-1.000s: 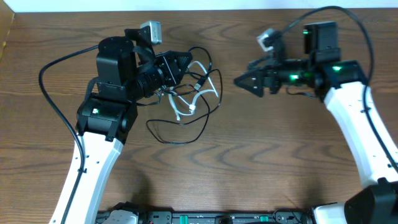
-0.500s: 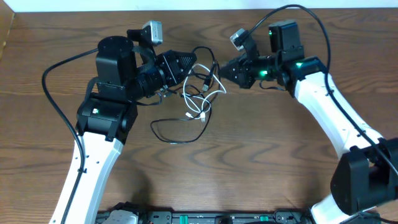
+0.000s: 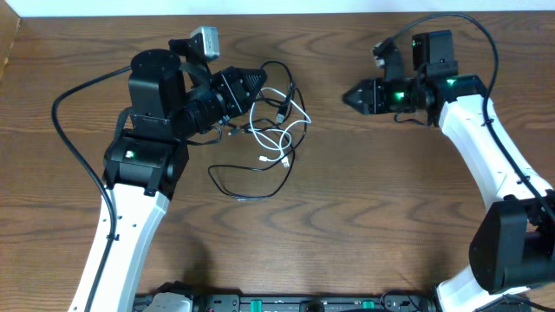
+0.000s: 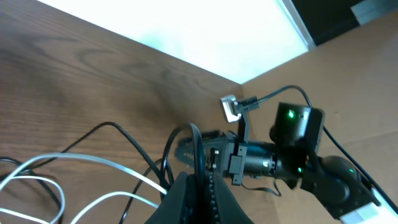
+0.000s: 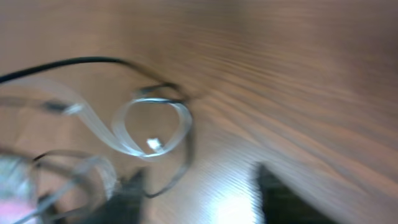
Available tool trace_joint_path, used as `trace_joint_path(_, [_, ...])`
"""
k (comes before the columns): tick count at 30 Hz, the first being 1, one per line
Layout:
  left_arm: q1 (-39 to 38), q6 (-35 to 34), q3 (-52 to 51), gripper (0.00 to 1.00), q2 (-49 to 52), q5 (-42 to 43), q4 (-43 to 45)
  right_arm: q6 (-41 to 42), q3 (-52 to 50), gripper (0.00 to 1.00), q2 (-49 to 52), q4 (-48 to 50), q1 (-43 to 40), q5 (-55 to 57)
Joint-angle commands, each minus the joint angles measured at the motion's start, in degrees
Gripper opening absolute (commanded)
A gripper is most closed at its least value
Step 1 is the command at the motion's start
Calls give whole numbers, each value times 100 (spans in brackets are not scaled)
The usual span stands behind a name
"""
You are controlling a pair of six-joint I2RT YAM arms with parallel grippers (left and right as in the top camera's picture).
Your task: Untangle cables
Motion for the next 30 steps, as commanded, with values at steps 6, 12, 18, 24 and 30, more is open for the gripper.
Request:
trace_joint_path(6, [9,-688,149,7,-42,737,31,-774,24,61,-173,723,511,-1558])
trace_joint_path(12, [9,-1110,149,8,-42,732,57,-820,24,60,-173,1027,925,-1596])
trace_joint_path(18, [9,-1257,149,7,-42,730,55,-807,24,55,-151,1115,1034,-1497])
trace_joint_path(24, [15,-1255,149,7,-42,693,57,-944,26,59,-155,752,597,-2002])
trace_joint_path(30, [15,-1257,149,7,-42,651,70,-1425,24,61,-153,636,382,-3036])
